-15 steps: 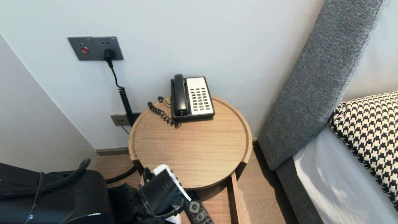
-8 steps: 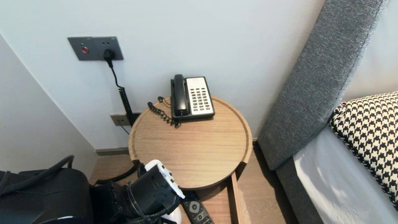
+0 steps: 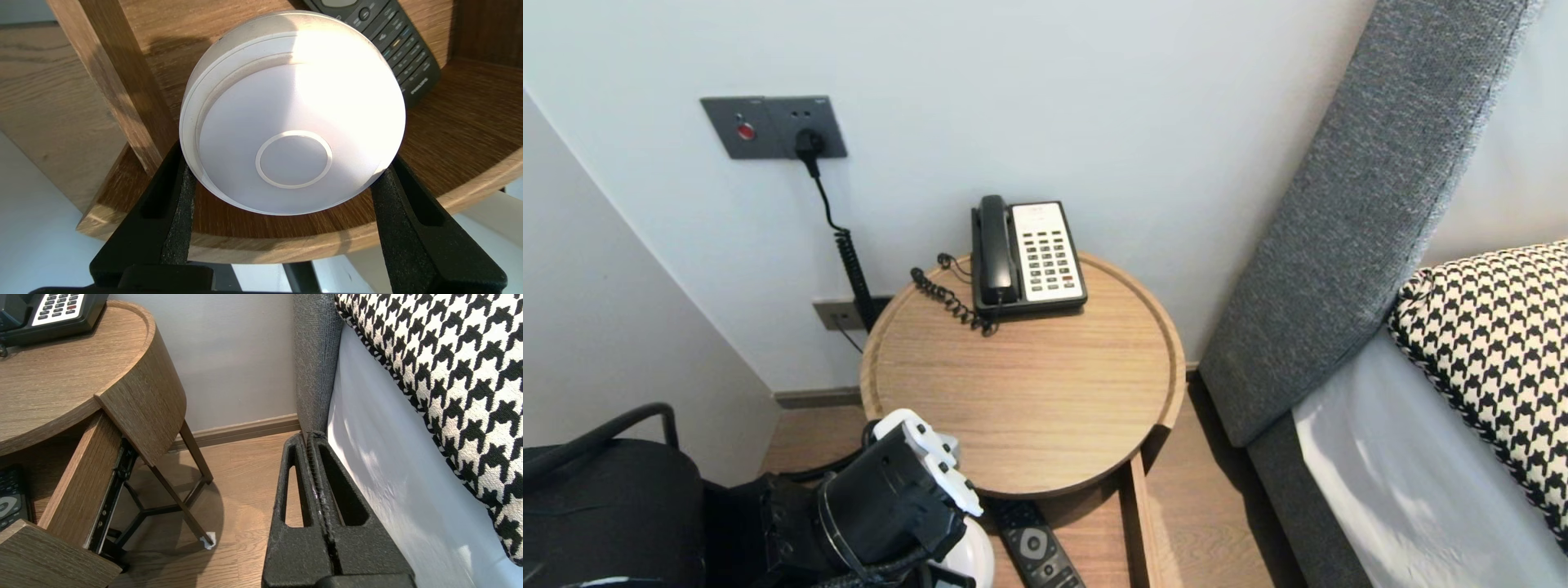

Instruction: Take the remote control out of the drawer one by one and place them on the table

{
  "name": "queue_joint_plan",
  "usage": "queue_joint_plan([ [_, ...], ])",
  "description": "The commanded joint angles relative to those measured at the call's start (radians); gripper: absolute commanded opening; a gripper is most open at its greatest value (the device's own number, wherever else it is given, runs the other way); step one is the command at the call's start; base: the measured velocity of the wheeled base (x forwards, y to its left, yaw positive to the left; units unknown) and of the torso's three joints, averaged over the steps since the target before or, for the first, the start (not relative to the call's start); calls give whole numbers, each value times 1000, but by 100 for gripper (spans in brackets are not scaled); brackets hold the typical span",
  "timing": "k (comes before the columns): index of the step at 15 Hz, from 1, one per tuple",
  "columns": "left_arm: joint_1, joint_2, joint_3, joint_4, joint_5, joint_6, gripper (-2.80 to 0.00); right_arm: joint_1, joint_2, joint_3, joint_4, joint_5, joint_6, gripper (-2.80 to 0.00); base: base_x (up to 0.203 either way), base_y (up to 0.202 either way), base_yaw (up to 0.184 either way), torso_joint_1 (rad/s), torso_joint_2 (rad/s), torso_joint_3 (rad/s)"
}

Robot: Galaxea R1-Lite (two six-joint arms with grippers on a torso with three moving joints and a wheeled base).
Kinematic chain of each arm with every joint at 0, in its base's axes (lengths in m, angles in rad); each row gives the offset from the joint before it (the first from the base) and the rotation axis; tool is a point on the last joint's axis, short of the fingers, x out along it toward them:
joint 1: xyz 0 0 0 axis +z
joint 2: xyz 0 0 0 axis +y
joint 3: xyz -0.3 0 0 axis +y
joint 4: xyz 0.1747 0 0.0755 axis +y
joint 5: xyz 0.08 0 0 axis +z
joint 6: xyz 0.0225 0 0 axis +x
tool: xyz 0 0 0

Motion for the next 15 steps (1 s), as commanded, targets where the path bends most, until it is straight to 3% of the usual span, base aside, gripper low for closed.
queue_joint_plan([
  [1, 0, -32, -2, 1, 1, -3, -280, 0, 1, 26, 0, -1, 0, -280, 0, 0, 0, 0, 0, 0],
  [8, 22, -75, -83, 68, 7, -4, -280, 0, 1, 26, 0, 0, 0, -280, 0, 0, 0, 0, 0, 0],
  [15, 116, 0, -361, 285, 2, -4, -280, 0, 1, 26, 0, -1, 1, -280, 0, 0, 0, 0, 0, 0],
])
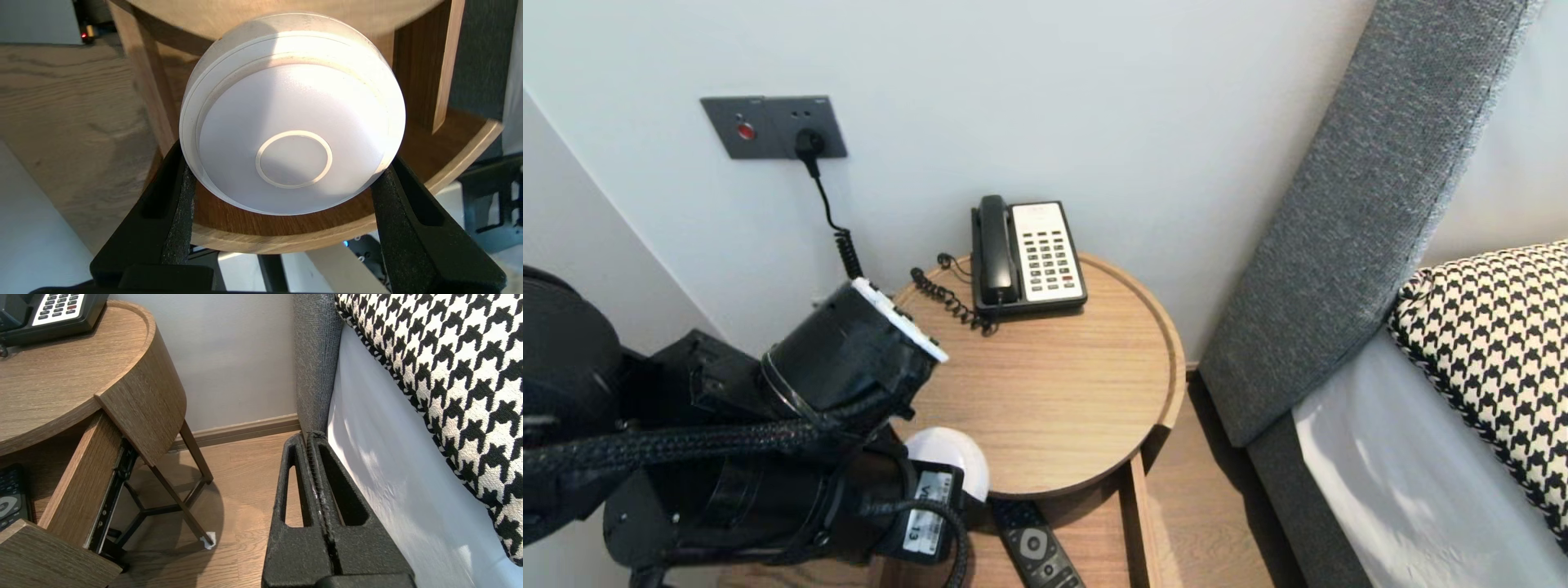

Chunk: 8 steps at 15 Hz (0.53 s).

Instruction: Take the remote control out of the drawer one by one and place them on the table

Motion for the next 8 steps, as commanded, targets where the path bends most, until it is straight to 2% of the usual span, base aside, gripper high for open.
queue_joint_plan([
  [1, 37, 55, -100, 79, -3, -4, -280, 2, 1, 26, 0, 0, 1, -280, 0, 0, 0, 0, 0, 0],
  [4, 79, 118, -204, 177, -7, -5, -280, 0, 1, 26, 0, 0, -1, -280, 0, 0, 0, 0, 0, 0],
  [8, 87, 202, -380, 295, -6, -10, -280, 0, 1, 26, 0, -1, 1, -280, 0, 0, 0, 0, 0, 0],
])
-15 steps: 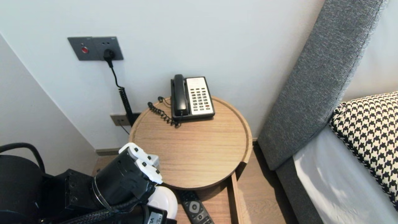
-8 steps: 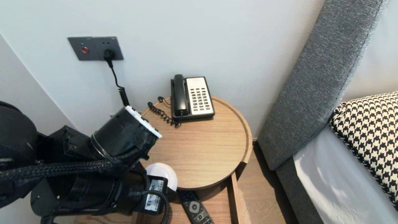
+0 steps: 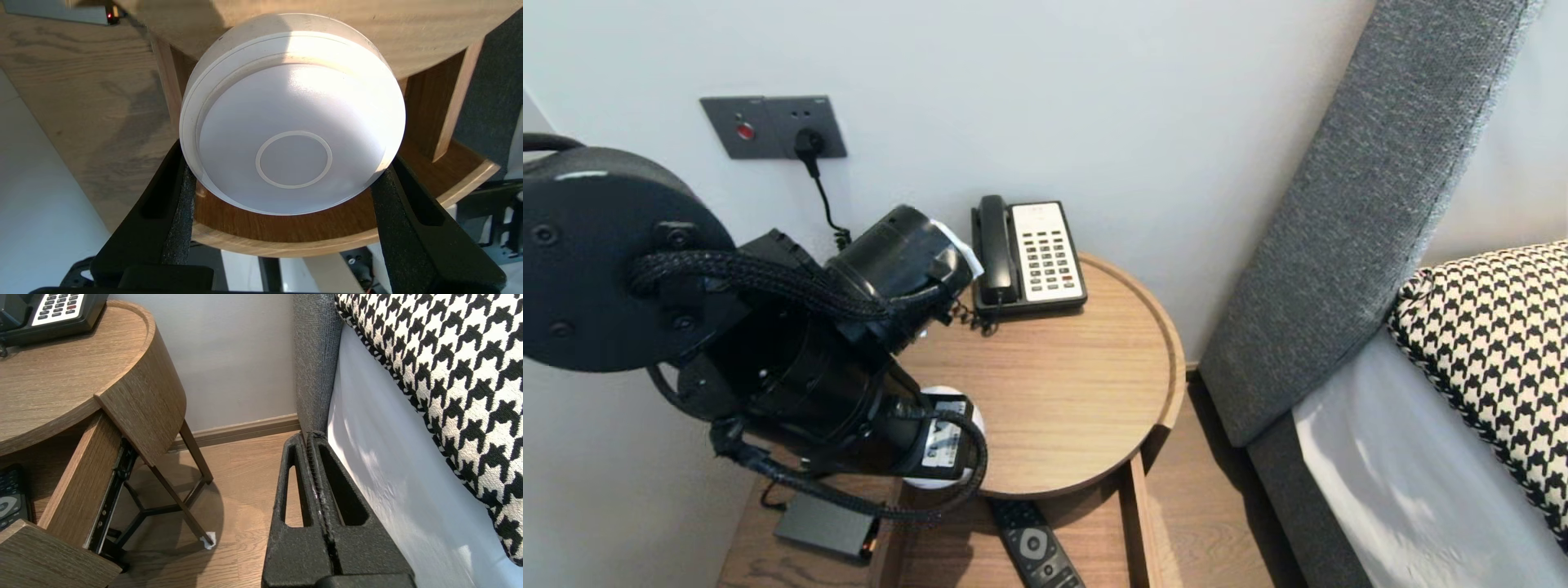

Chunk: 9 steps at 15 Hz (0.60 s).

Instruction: Take the remote control out of the drawer one by one and place them on the table

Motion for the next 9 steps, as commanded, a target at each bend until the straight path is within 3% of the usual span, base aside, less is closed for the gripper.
queue_joint_plan([
  [1, 4, 78, -103, 52, 2, -6, -280, 1, 1, 26, 0, 0, -1, -280, 0, 0, 0, 0, 0, 0],
  [9, 42, 296, -458, 209, 14, -34, -280, 1, 1, 25, 0, 0, 0, -280, 0, 0, 0, 0, 0, 0],
])
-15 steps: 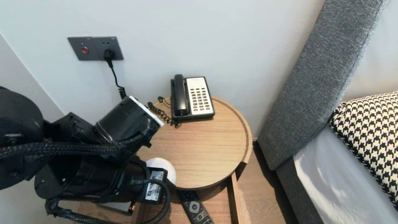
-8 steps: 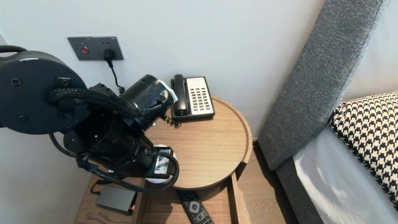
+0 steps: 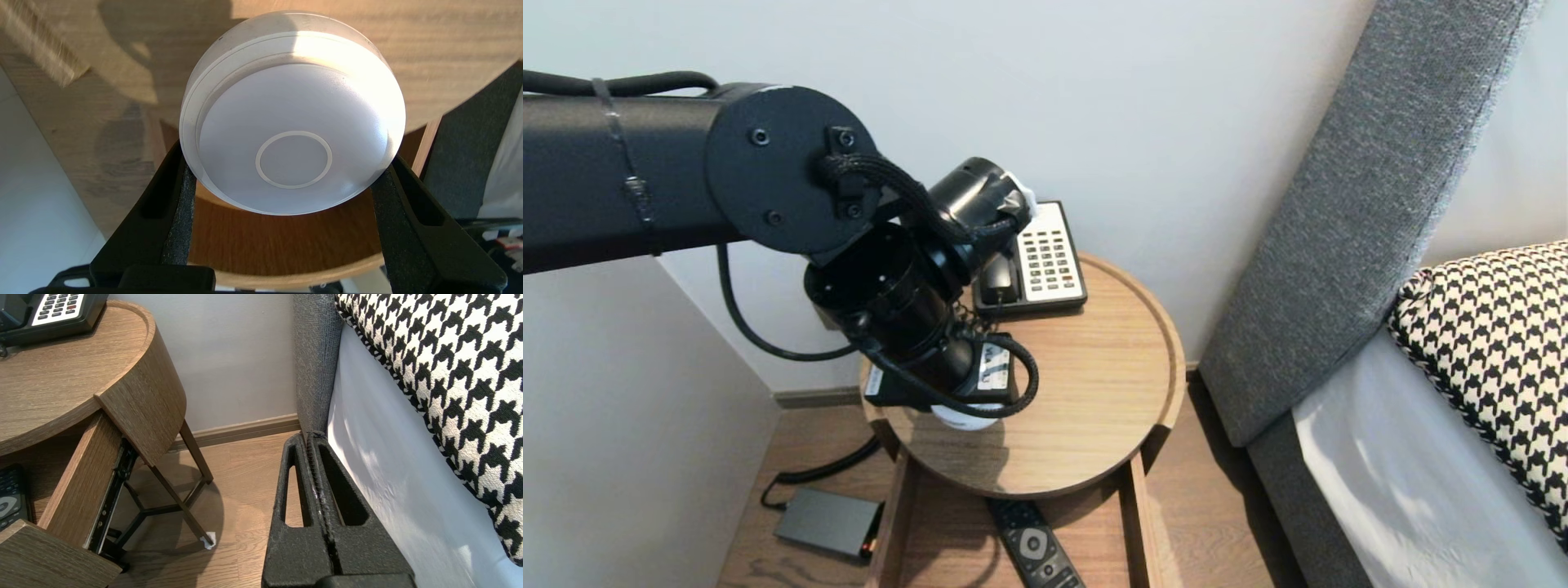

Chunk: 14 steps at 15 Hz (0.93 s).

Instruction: Take the remote control out of the drawer one by one and place them on the table

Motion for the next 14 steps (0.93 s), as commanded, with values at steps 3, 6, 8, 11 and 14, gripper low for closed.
queue_joint_plan([
  [3, 10, 105, -72, 29, 15, 5, -280, 0, 1, 26, 0, 0, 1, -280, 0, 0, 0, 0, 0, 0],
  [6, 24, 108, -72, 49, 16, 16, -280, 0, 1, 26, 0, -2, -1, -280, 0, 0, 0, 0, 0, 0],
  [8, 37, 119, -72, 43, 15, 28, -280, 0, 1, 26, 0, -1, 0, -280, 0, 0, 0, 0, 0, 0],
  [11, 42, 120, -72, 48, 15, 31, -280, 0, 1, 26, 0, 0, 1, -280, 0, 0, 0, 0, 0, 0],
  [14, 42, 125, -72, 53, 15, 42, -280, 0, 1, 26, 0, 0, 0, -280, 0, 0, 0, 0, 0, 0],
])
